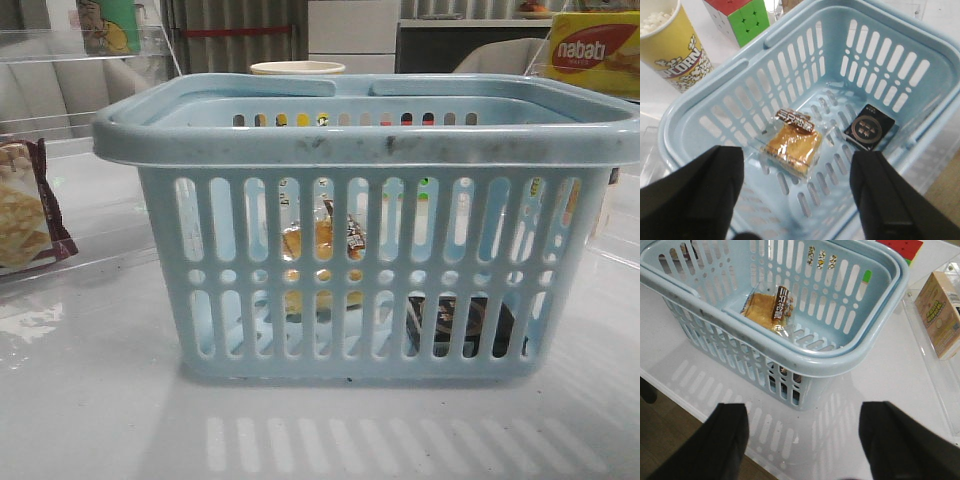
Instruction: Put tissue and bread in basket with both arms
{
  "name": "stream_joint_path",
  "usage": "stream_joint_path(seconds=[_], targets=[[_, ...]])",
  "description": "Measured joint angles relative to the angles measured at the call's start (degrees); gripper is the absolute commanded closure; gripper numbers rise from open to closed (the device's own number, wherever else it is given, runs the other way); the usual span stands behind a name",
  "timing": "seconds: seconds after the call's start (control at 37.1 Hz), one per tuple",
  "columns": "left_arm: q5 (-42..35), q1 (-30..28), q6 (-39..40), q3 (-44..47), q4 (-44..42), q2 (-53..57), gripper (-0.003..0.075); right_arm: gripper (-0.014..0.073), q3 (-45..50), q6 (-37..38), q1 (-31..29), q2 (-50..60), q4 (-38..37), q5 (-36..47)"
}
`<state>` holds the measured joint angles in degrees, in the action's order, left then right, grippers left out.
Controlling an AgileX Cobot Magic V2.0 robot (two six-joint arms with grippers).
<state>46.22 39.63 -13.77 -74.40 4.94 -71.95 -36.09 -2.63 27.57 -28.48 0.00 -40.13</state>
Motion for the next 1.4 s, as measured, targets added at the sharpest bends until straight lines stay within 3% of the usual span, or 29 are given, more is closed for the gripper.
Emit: stream_joint_path(seconds=[0.19, 0.38, 0.7, 0.75, 0.83, 0.92, 1.08, 1.18, 1.4], targets=[[0.3, 0.0, 0.0, 12.4, -0.1, 14.3, 0.0212, 0.0022, 0.0, 0.0, 0.0, 0.0, 0.0, 0.0], [1.1, 0.0, 6.0, 22.9, -3.2, 26.9, 0.0212, 0.0022, 0.0, 0.0, 0.0, 0.0, 0.0, 0.0], [2.4, 0.0, 10.1, 34.6, -5.4, 42.3, 0.0212, 0.0024, 0.0, 0.0, 0.0, 0.0, 0.0, -1.6], [2.6, 0.0, 10.3, 35.2, -5.4, 43.1, 0.0213, 0.0048, 0.0, 0.0, 0.0, 0.0, 0.0, -2.5], [2.6, 0.0, 10.5, 35.3, -5.4, 43.4, 0.0223, 0.0161, 0.0, 0.1, 0.0, 0.0, 0.0, -4.0], [2.6, 0.0, 10.5, 35.4, -5.5, 43.4, 0.03, 0.0337, 0.0, 1.7, 0.0, 0.0, 0.0, -5.0], [2.6, 0.0, 10.5, 35.4, -5.5, 43.4, 0.0505, 0.0545, 0.0, 2.6, 0.0, 0.0, 0.0, -6.8], [2.6, 0.0, 10.5, 35.4, -5.5, 43.4, 0.0635, 0.0536, 0.0, 2.6, 0.0, 0.0, 0.0, -7.2], [2.6, 0.0, 10.5, 35.4, -5.4, 43.4, 0.0629, 0.0536, 0.0, 2.6, 0.0, 0.0, 0.0, -7.2]])
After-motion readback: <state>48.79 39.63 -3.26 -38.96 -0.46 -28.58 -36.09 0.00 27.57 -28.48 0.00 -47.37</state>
